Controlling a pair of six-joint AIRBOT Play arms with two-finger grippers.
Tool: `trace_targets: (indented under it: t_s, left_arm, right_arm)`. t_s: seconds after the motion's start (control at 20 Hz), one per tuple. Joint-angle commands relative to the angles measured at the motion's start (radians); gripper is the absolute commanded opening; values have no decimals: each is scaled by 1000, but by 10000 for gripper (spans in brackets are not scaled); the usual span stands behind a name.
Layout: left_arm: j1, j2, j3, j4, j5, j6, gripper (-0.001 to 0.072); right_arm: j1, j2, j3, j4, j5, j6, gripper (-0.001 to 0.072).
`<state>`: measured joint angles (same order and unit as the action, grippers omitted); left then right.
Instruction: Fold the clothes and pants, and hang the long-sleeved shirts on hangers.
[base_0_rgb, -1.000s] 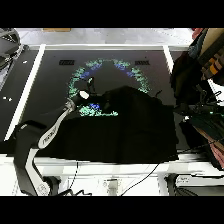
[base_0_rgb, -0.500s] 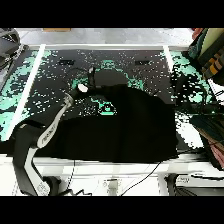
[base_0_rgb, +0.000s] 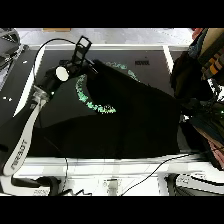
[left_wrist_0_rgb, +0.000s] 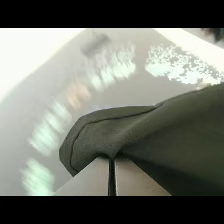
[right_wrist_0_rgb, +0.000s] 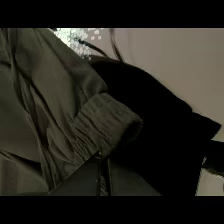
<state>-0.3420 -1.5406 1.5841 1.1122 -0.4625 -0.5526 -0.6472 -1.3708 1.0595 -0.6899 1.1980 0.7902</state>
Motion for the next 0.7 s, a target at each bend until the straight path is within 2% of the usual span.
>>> trace_targets:
  t_s: [0.0, 0.15, 0.25, 0.4, 0.5, 0.6, 0.65]
  left_arm:
    - [-57, 66, 1, 43, 11, 344, 8]
    - [-105, 65, 0, 19, 9, 332, 8]
    - [-143, 54, 0, -56, -33, 198, 8]
    - [-229, 51, 0, -74, -211, -20, 8]
    - [-310, 53, 0, -89, -289, -195, 8]
    - [-396, 53, 0, -121, -386, -294, 8]
    - [-438, 53, 0, -126, -436, -304, 8]
  right_arm:
    - [-2, 6, 0, -3, 10, 4, 20]
    - [-2, 6, 0, -3, 18, 4, 20]
    - [-2, 6, 0, -3, 18, 4, 20]
    - [-2, 7, 0, -3, 17, 4, 20]
    - [-3, 6, 0, -13, 13, 4, 20]
    - [-3, 6, 0, -31, 14, 5, 20]
    - [-3, 6, 0, -38, 13, 5, 20]
